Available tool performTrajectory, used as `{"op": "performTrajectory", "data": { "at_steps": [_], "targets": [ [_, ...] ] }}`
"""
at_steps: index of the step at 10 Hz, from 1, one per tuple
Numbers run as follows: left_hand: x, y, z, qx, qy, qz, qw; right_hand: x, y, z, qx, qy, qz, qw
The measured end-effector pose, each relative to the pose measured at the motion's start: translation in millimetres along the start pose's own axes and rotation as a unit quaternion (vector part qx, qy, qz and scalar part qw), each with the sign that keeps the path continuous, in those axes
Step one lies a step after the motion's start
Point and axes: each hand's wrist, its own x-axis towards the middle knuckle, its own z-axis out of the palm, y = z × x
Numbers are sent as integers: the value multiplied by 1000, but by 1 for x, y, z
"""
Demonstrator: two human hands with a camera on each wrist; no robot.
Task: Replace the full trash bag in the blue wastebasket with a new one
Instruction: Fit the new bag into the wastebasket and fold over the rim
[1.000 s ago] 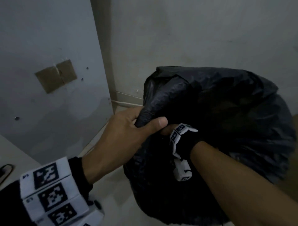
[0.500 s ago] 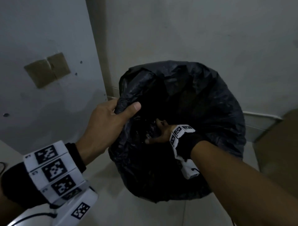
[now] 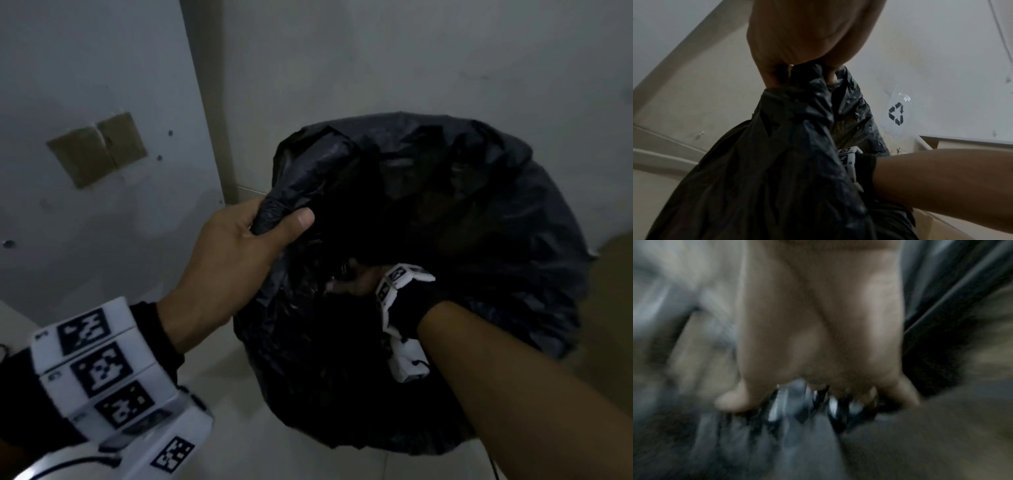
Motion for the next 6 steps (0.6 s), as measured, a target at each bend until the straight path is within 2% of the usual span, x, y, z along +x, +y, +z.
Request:
{"op": "performTrajectory", "data": {
  "at_steps": [1, 2, 3, 4, 5, 6],
  "targets": [
    [4, -5, 5, -42, 1, -41, 998, -3, -12, -15, 166, 25, 23, 985],
    [4, -7, 10, -90, -4, -71, 993, -15, -23, -29, 342, 77, -17, 936],
    [0, -6, 13, -104, -12, -84, 991, -19, -25, -31, 465, 80, -21, 881],
    [-8, -4, 13, -93, -26, -78, 992, -19, -45, -27, 540, 72, -66, 836],
    [-17, 3, 10, -96, -48, -75, 991, 80, -31, -11, 523, 98, -136, 836],
    [-22, 9, 7, -99, -57, -66, 991, 126, -16, -6, 467, 130, -143, 863]
  ]
}}
